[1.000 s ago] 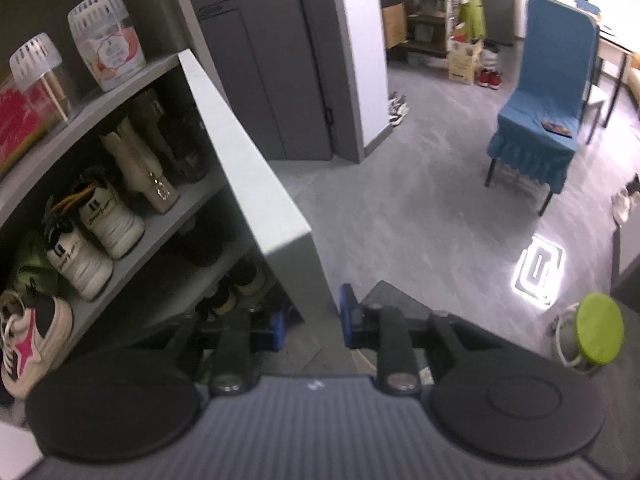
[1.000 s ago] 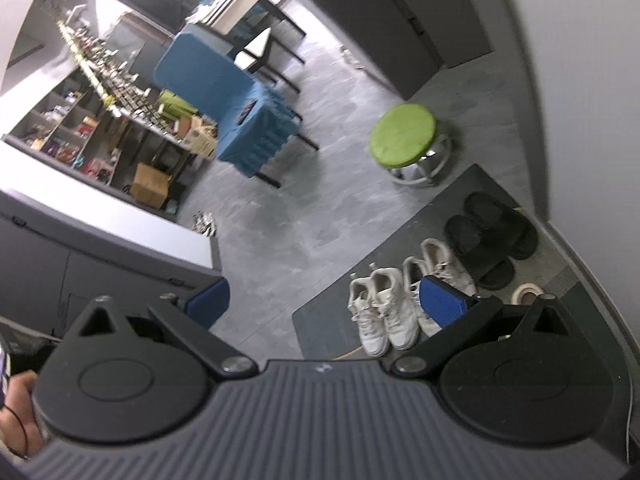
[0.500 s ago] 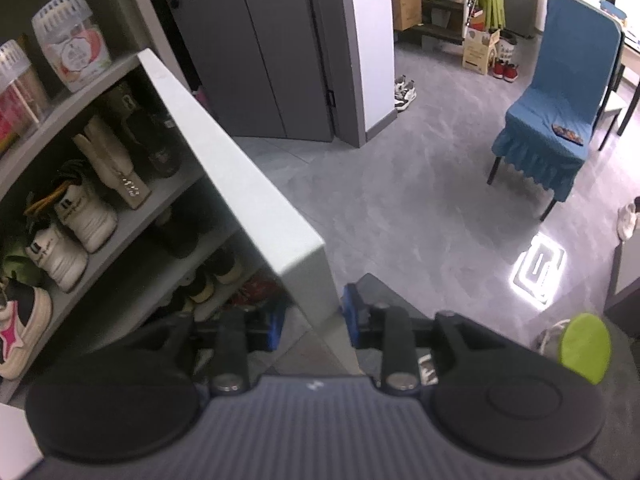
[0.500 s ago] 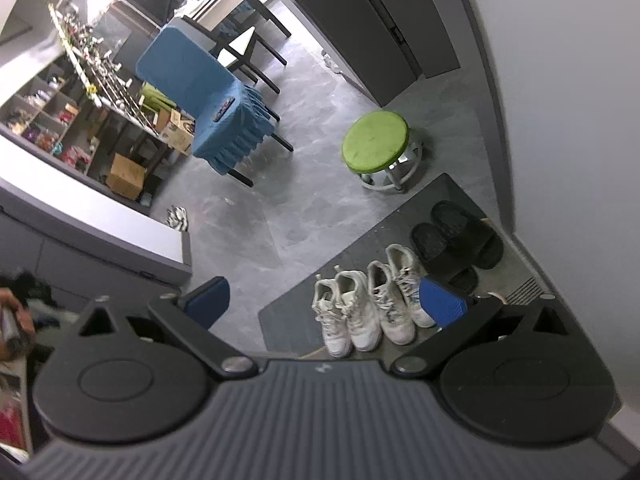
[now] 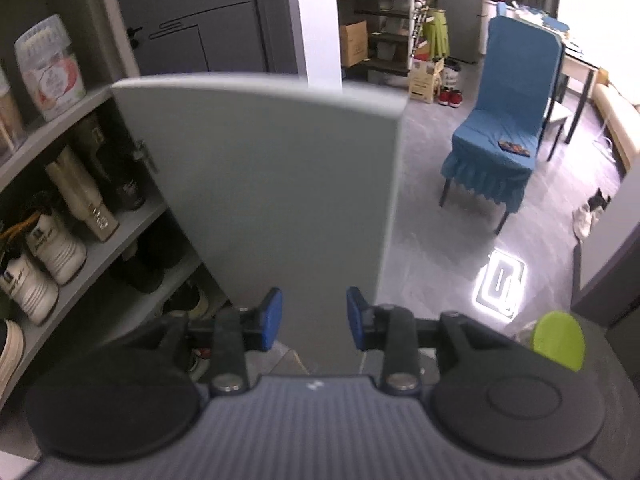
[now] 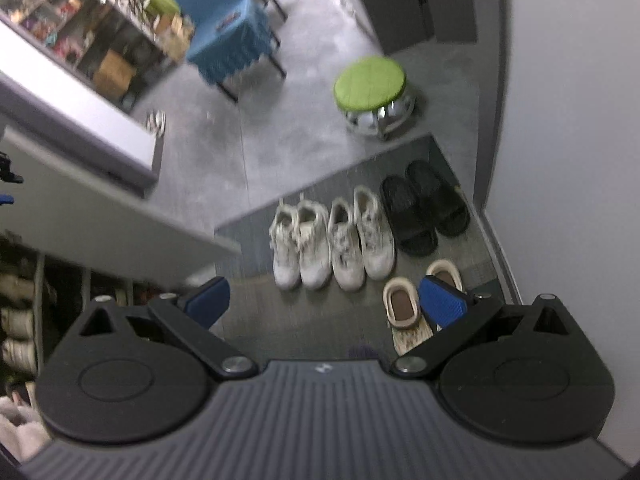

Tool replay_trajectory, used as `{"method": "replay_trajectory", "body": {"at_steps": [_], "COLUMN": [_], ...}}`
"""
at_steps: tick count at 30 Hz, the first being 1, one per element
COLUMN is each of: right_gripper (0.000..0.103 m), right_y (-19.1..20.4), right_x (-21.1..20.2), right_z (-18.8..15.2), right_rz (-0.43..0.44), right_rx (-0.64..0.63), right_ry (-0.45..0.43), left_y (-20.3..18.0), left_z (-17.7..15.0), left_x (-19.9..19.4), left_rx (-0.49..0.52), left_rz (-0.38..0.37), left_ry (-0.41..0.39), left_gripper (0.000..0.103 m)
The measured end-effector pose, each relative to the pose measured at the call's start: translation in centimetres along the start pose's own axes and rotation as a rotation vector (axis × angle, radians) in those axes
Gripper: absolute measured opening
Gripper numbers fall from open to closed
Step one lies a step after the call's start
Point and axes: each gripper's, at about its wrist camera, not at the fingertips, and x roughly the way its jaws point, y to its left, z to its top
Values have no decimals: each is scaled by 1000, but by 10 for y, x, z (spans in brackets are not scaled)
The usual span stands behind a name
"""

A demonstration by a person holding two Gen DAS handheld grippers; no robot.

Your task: Organize scattered shoes

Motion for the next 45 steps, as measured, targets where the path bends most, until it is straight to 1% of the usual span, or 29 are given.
{"method": "replay_trajectory", "body": {"at_steps": [1,3,7,8,10,12,15,16,17,18,19,20,21,23,24,25,26,29,30,32,33,34,36,38,40,42,43,44,45], "right_gripper": [103,103,103,103,103,103,103,103,103,103,103,103,103,103,103,103,103,103,103,103,103,100,99,99,99,99,93,79,75], "right_y": [5,14,33,38,47,56,70,74,77,80,90,101,96,74,59,43,27,-22,-36,-55,-64,-74,-93,-112,-131,-150,-159,-169,-176], "right_x": [6,19,43,49,62,74,93,103,120,136,157,183,207,257,284,311,339,421,442,463,473,483,504,524,545,565,576,586,591], "right_z": [0,-1,-1,-1,-2,-2,-3,-5,-9,-14,-20,-31,-43,-64,-73,-82,-92,-119,-127,-139,-145,-150,-162,-174,-185,-197,-203,-209,-213], "right_rz": [-5,-14,-34,-38,-48,-58,-72,-67,-46,-24,8,57,106,201,236,268,300,406,437,483,506,530,577,625,674,723,748,774,823], "right_rx": [-61,-183,-426,-487,-609,-731,-913,-996,-1110,-1224,-1387,-1610,-1806,-2171,-2314,-2421,-2529,-2851,-2921,-2946,-2958,-2969,-2992,-3015,-3036,-3057,-3067,-3076,-3084], "right_ry": [25,74,172,197,246,296,370,406,460,515,575,632,664,678,671,673,675,669,668,680,687,693,706,718,731,743,749,756,738], "left_y": [5,17,50,58,73,92,105,107,109,109,108,106,104,92,84,75,70,45,38,16,8,1,-7,-4,6,15,22,29,33], "left_z": [-10,-40,-92,-104,-125,-161,-205,-218,-238,-257,-275,-290,-304,-350,-375,-400,-414,-471,-486,-522,-535,-544,-551,-555,-552,-548,-547,-547,-550], "left_x": [-1,-6,-6,-6,-7,1,15,19,25,31,38,45,52,79,95,111,120,160,168,184,190,194,195,196,202,212,219,224,228], "left_rx": [5,16,21,17,-1,-41,-59,-59,-71,-91,-110,-123,-133,-171,-191,-211,-221,-243,-238,-214,-215,-227,-230,-235,-278,-323,-355,-381,-391], "left_rz": [0,17,43,38,12,-10,5,25,56,88,119,144,163,202,213,223,228,215,209,203,183,147,110,78,65,69,72,76,80], "left_ry": [0,8,12,16,28,48,74,85,95,101,109,116,122,152,168,184,194,253,254,247,251,261,262,245,228,229,234,242,252], "left_gripper": [43,52,62,66,69,79,79,79,79,82,85,89,89,89,89,89,89,88,88,88,88,88,88,89,89,89,89,89,89]}}
